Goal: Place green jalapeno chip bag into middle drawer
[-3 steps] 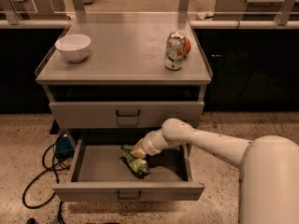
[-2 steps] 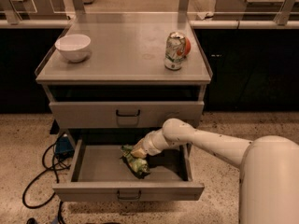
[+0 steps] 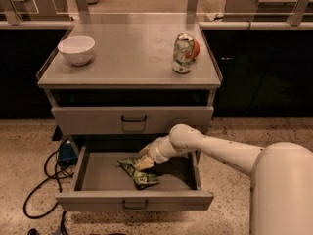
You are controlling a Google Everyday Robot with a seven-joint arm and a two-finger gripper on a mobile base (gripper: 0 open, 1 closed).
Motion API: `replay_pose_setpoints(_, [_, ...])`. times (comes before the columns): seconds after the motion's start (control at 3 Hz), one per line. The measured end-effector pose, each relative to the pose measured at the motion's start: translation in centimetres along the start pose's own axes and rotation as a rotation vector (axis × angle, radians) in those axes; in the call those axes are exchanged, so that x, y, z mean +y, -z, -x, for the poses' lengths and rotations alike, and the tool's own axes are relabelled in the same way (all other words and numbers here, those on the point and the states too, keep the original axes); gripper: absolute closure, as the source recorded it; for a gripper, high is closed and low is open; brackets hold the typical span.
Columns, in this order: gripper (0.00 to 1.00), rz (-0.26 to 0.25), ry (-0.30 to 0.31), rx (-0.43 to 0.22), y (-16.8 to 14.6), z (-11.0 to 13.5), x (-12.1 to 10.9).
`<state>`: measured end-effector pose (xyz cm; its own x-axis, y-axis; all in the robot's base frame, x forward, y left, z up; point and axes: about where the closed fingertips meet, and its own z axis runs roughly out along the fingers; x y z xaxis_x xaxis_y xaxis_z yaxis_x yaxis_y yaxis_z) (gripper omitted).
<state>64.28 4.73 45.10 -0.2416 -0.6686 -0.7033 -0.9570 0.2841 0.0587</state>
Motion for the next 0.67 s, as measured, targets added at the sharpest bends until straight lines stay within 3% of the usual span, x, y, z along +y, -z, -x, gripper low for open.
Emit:
replay_pose_setpoints(0.33, [0.0, 0.0, 0.0, 0.0, 0.0, 0.0, 0.0])
replay_pose_setpoints(0.67, [0.0, 0.0, 0.0, 0.0, 0.0, 0.0, 0.0])
